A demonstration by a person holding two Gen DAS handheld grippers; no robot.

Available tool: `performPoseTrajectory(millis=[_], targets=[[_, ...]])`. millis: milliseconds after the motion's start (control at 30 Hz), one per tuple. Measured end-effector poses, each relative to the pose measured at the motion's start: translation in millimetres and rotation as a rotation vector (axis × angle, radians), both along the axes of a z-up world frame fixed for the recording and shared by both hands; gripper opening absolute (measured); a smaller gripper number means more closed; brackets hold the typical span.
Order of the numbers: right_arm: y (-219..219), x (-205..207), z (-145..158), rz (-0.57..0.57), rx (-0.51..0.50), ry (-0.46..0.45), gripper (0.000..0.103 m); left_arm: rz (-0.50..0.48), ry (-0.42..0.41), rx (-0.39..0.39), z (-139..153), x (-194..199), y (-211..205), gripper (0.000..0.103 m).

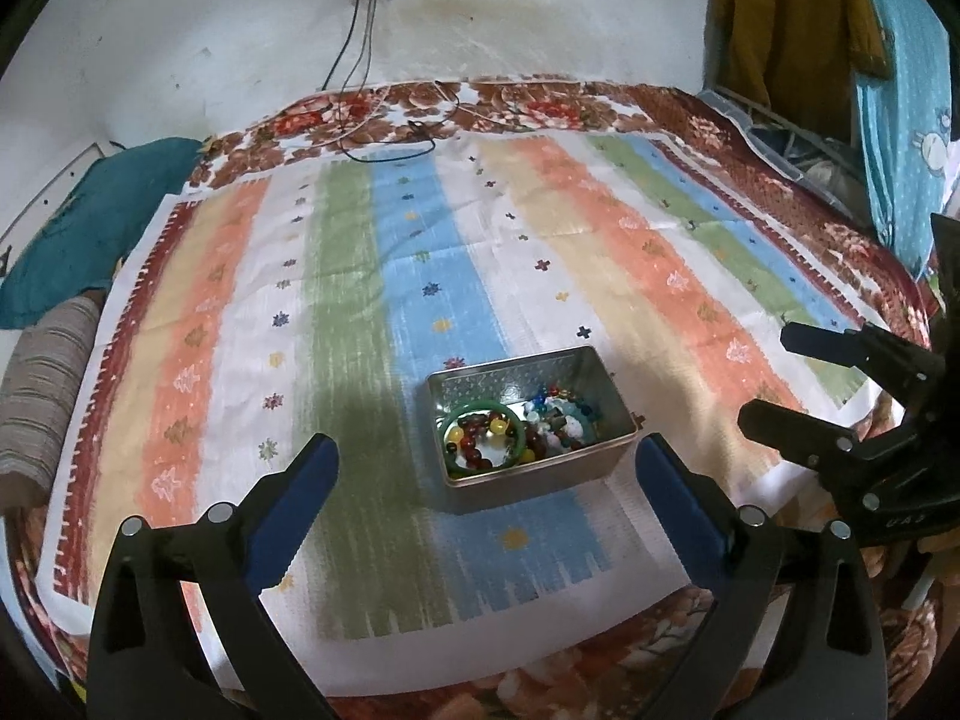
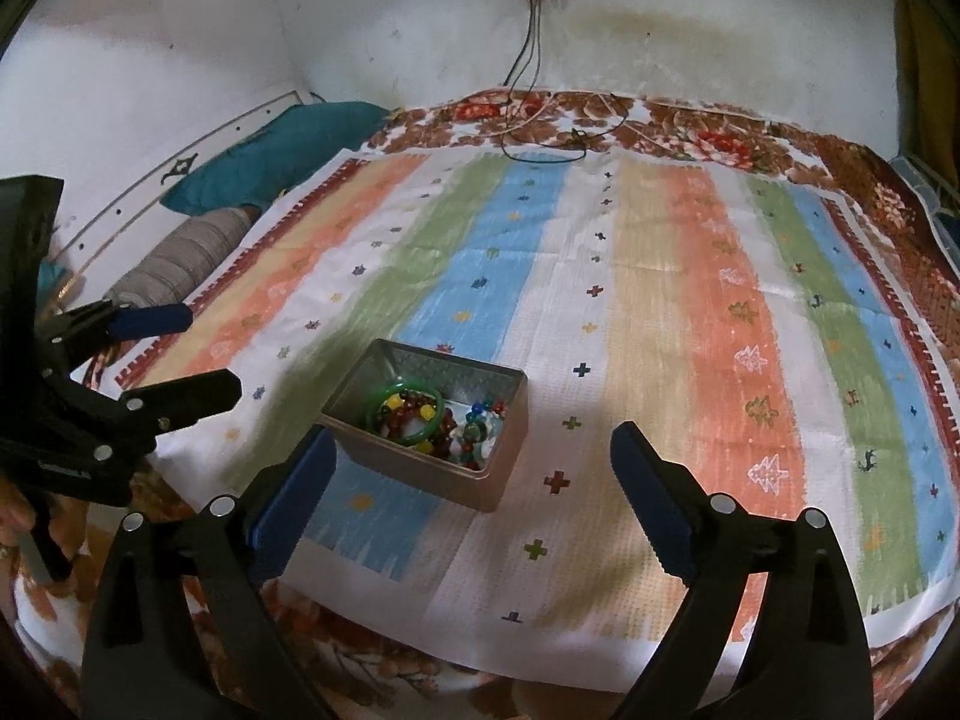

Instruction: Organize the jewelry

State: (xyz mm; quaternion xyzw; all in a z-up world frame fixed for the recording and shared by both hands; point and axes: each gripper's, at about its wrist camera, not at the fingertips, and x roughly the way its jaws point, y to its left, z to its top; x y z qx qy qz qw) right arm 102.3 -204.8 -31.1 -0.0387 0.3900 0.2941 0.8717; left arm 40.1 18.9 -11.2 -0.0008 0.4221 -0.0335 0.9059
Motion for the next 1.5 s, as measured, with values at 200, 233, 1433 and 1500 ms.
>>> performPoseTrajectory(millis=[200, 233, 1433, 1500], targets=[[0, -3, 1, 0.006, 0.005, -0.002, 0.094, 0.006, -0.007, 0.004, 0, -4, -1, 0.097], [-1, -4, 2, 0.008, 0.008, -0.004, 0.094, 0.008, -0.009, 0.004, 1, -5, -2, 0.097], [-4, -15, 8, 0.025, 0.035, -0.042, 0.094, 0.035, -0.071, -0.008, 9, -19, -5, 0.097], [-4, -15, 8, 0.027, 0.035, -0.041, 0.094, 0.023, -0.067, -0.014, 8, -20, -5, 0.097]])
